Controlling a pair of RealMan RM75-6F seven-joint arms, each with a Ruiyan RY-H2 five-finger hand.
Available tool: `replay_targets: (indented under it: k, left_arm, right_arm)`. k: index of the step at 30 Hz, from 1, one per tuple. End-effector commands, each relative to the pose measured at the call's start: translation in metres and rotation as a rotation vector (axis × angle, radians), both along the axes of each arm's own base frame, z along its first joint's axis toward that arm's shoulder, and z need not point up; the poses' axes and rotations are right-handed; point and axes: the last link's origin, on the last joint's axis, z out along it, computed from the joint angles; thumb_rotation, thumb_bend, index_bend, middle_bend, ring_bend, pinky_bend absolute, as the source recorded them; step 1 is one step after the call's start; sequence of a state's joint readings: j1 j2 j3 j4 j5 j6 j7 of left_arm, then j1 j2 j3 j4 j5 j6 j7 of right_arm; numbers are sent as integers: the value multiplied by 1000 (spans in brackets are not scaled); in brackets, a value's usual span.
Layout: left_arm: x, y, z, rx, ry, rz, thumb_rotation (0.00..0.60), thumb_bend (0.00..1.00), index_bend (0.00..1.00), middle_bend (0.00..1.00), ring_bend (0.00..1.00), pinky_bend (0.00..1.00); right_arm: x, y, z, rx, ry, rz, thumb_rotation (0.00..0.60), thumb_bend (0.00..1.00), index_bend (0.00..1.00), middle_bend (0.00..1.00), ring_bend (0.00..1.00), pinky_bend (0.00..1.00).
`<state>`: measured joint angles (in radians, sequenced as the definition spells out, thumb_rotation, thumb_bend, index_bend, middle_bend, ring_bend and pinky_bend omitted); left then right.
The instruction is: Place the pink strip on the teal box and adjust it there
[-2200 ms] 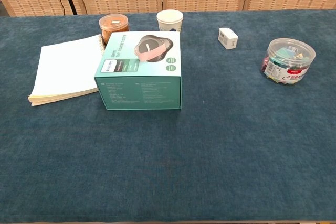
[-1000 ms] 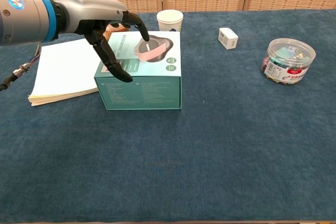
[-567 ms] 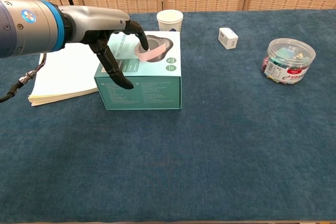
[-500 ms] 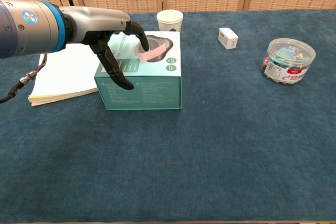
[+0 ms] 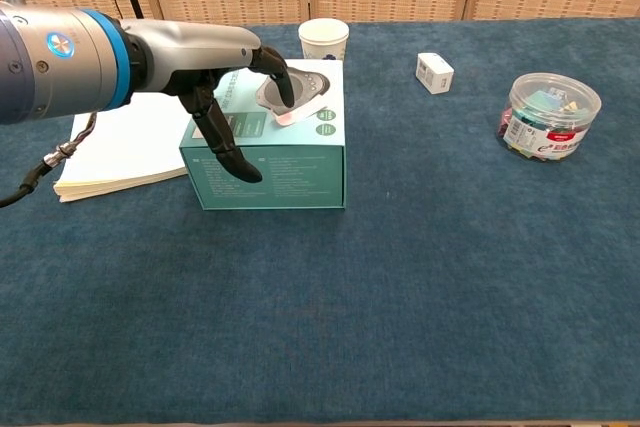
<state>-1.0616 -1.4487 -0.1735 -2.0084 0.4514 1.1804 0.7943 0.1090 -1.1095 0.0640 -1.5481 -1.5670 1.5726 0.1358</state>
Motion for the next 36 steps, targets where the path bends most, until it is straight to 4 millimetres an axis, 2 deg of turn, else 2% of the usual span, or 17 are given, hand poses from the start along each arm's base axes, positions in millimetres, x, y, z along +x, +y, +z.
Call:
replay_targets:
  k: [1, 10, 36]
  left_arm:
    - [2, -3, -1, -9, -2, -4, 493, 0, 250, 0, 0, 0]
    - [6, -10, 3, 5, 27, -35, 491, 0, 250, 0, 0, 0]
    - [-6, -15, 1, -13, 75, -10, 492, 0, 264, 0, 0, 0]
  right_arm:
    - [0, 0, 0, 0, 0, -1, 600, 0, 51, 0, 0, 0]
    - [0, 0, 0, 2, -1, 0, 600, 0, 53, 0, 0, 0]
    - [0, 0, 0, 5, -14, 0, 600, 0, 57, 0, 0, 0]
